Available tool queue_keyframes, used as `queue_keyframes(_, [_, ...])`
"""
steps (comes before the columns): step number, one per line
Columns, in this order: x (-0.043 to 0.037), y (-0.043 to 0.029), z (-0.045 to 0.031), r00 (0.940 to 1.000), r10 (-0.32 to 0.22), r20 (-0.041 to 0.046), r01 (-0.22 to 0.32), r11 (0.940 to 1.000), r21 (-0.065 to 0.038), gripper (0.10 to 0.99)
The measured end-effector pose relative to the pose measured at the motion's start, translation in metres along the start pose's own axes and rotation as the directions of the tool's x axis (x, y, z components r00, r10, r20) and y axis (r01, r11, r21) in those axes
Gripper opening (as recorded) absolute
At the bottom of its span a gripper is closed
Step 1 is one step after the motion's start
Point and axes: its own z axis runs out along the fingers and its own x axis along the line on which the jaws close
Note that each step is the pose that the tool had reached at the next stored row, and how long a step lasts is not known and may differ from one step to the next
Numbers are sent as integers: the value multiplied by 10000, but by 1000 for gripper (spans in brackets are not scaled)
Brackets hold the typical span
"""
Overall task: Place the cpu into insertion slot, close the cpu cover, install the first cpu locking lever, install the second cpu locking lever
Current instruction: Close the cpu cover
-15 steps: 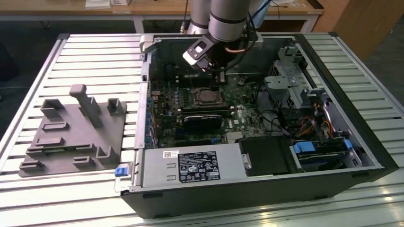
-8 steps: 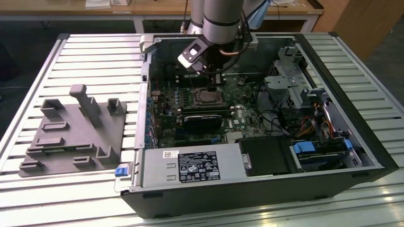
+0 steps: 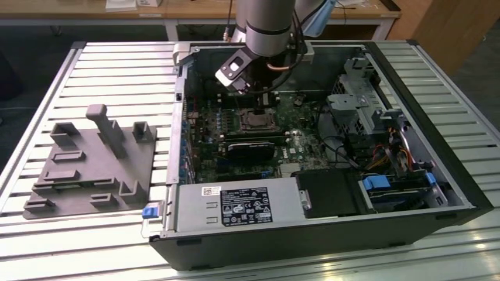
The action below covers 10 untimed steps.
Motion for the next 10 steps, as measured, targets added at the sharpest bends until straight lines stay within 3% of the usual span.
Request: queue_keyframes(10, [-1, -33, 6, 10000, -36, 0, 36, 10000, -10, 106])
